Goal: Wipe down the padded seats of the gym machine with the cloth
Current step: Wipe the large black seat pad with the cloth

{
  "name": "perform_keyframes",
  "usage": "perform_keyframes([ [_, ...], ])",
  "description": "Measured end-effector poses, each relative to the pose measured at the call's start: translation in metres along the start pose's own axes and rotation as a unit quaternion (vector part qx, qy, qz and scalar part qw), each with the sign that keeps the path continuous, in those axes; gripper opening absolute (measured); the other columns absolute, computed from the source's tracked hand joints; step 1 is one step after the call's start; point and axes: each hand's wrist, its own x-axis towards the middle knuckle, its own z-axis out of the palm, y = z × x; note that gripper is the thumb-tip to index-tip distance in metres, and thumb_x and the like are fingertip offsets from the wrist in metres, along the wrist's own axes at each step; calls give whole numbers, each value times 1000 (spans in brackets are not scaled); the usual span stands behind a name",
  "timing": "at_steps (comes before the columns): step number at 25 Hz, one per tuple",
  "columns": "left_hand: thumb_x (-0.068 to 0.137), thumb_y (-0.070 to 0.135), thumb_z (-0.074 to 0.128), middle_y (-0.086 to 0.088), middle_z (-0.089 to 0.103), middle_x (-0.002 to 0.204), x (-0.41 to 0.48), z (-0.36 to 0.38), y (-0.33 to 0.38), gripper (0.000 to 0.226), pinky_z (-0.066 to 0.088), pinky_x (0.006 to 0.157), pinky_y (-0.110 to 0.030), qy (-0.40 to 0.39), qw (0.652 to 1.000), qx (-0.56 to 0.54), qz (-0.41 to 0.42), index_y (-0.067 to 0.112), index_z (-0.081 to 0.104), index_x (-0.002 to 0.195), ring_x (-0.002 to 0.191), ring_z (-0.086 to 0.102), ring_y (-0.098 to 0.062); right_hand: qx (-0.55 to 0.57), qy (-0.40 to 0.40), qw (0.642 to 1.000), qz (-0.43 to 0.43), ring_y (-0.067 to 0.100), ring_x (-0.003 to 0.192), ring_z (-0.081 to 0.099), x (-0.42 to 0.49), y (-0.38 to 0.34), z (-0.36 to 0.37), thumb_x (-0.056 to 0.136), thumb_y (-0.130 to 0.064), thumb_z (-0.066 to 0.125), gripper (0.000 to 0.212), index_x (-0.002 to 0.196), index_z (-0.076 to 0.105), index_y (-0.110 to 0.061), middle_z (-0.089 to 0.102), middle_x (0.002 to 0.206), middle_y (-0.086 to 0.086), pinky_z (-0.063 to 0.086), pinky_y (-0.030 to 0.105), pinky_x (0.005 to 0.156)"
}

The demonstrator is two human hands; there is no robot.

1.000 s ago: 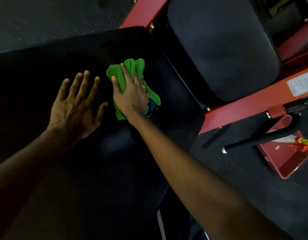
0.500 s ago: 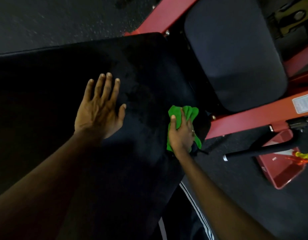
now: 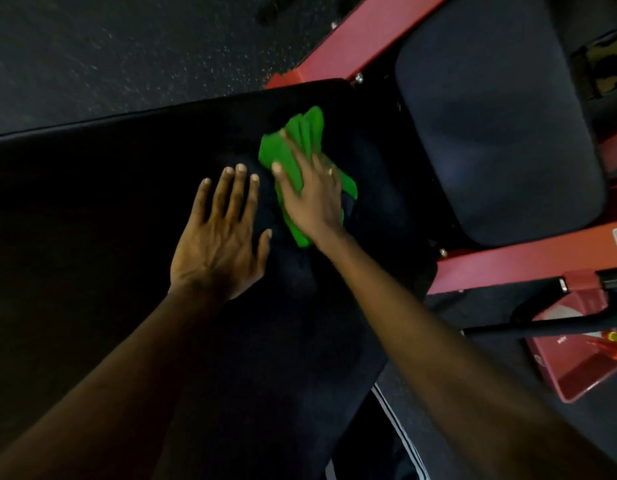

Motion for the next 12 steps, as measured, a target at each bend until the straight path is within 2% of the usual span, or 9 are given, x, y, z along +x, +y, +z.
perform_keyframes([
  [2,102,51,17,-19,-1,169,0,-3,0,78,3,126,-50,-2,1000,-8,2,4,-1,161,157,-1,-31,-8,-46,998,-51,26,145,41,-49,10,-3,102,-56,38,57,156,33,-41,46,155,3,29,55,119],
  [4,102,50,18,-20,3,169,0,-4,0,77,5,126,-50,4,1000,-9,0,3,3,161,157,2,-33,-12,-56,997,-54,24,145,40,-45,17,-6,102,-56,38,56,156,32,-42,45,156,1,28,55,119],
  [9,102,49,18,-20,2,169,2,-5,1,77,5,126,-50,-10,1000,-10,2,3,1,161,157,3,-33,-13,10,1000,21,27,142,44,63,-12,7,93,-62,31,64,151,42,-40,51,152,-1,35,58,113],
  [12,101,49,17,-20,2,169,1,-4,0,77,4,126,-50,-7,1000,-14,0,3,2,161,157,3,-33,-5,16,1000,3,27,141,45,50,-7,9,96,-61,34,61,151,44,-36,52,151,2,36,57,113],
])
